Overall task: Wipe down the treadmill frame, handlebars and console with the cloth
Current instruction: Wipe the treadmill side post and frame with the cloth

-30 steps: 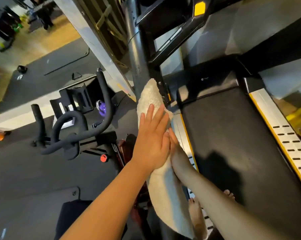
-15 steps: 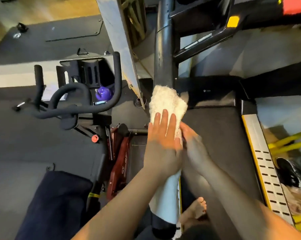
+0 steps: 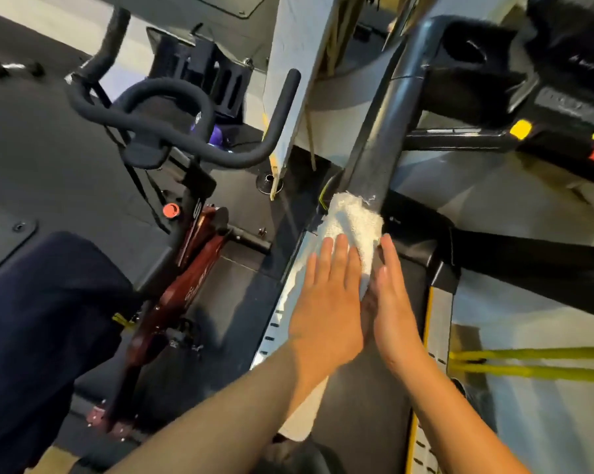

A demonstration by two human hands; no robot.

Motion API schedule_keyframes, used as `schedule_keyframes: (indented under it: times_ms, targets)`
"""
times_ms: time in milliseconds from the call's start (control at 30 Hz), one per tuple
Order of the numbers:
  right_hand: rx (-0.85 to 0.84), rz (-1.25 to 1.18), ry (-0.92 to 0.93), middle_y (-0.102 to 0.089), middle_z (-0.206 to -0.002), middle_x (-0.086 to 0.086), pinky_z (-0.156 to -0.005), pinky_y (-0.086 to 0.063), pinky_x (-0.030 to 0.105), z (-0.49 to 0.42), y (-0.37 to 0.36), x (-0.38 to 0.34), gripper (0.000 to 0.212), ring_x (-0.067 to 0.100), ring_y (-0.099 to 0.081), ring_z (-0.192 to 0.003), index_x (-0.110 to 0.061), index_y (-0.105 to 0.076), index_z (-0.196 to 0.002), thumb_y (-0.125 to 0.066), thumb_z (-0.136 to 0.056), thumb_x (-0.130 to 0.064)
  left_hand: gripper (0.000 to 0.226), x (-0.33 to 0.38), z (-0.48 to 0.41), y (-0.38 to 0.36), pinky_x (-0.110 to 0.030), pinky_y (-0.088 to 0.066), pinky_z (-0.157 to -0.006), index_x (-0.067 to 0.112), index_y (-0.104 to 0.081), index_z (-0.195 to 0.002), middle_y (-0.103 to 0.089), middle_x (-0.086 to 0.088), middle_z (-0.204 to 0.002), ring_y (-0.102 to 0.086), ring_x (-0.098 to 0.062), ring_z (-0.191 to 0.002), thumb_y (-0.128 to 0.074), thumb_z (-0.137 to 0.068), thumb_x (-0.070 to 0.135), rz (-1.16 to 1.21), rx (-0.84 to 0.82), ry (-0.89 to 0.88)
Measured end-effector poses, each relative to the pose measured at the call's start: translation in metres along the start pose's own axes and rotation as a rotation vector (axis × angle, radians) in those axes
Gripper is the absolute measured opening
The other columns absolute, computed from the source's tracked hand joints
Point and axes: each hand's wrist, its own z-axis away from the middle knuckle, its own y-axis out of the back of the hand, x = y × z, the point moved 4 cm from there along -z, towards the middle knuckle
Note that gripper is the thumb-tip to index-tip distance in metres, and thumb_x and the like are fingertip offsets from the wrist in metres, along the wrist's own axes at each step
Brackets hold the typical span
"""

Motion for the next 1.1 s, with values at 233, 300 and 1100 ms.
schedule_keyframes:
  times_ms: [233,300,1100]
  targets:
    - [-0.026,0.025,-0.106,-0.036,-0.153,-0.012,-0.118,-0.026,0.041,-0.006,0.008,-0.012,0.106,0.004,-0.035,-0.139,-0.031,-0.032,-0.148,-0.048,-0.062,-0.091,0.085,-0.009,-0.011,0.004,-0.04,0.004,-0.124,0.008,0.019,-0.153,0.024,-0.012,-0.162,0.02,-0.027,-0.15,-0.04,-0.101,0.039,0.343,-0.021,0.114]
    - [-0.069,0.138,-0.093,-0.03,-0.155,-0.017,-0.12,-0.021,0.04,0.007,0.002,0.0,0.093,-0.001,-0.027,-0.141,-0.034,-0.033,-0.147,-0.039,-0.071,-0.089,0.085,-0.011,0.016,-0.005,-0.04,-0.001,-0.124,0.012,0.02,-0.154,0.024,-0.008,-0.162,0.017,-0.024,-0.151,-0.042,-0.101,0.037,0.439,-0.02,0.168]
    - [-0.13,1.044,0.117,-0.001,-0.157,-0.021,-0.108,-0.002,0.005,0.038,-0.01,-0.008,0.052,-0.005,0.006,-0.145,-0.03,-0.02,-0.151,-0.032,-0.102,-0.04,0.067,-0.039,0.044,-0.017,-0.035,-0.027,-0.114,0.027,0.005,-0.156,-0.003,0.004,-0.166,-0.024,-0.021,-0.148,-0.033,-0.104,0.045,0.937,-0.103,0.24]
